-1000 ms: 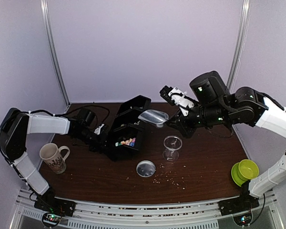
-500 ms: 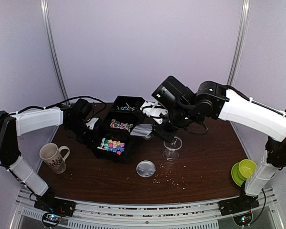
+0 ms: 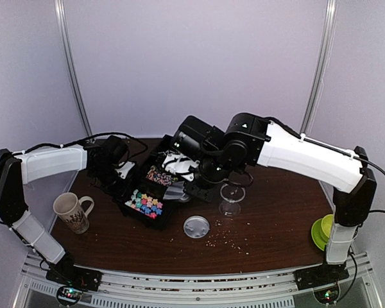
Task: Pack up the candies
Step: Scoop the fake candies from the plate.
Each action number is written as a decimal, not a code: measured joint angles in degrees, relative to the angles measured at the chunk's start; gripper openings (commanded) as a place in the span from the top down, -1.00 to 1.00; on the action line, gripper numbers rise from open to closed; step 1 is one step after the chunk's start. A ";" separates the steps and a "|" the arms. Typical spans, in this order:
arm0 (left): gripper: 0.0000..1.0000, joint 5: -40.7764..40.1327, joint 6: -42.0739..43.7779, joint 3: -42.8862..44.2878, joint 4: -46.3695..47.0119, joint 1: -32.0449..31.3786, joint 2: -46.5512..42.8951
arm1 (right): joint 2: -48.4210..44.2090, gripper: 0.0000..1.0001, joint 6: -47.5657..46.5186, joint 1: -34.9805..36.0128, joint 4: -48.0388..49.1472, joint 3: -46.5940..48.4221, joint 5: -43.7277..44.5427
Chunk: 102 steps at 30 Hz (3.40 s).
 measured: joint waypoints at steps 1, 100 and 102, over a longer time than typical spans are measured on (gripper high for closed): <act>1.00 -0.26 0.09 0.00 0.00 -0.11 0.00 | 0.79 1.00 -0.04 0.28 -0.57 0.74 0.09; 1.00 -14.60 2.78 -4.92 7.13 -3.13 -10.36 | 16.85 1.00 21.22 3.76 63.28 -21.57 15.50; 1.00 -13.73 2.80 -4.92 7.52 -3.13 -10.16 | 17.18 1.00 20.59 3.76 63.67 -21.24 15.96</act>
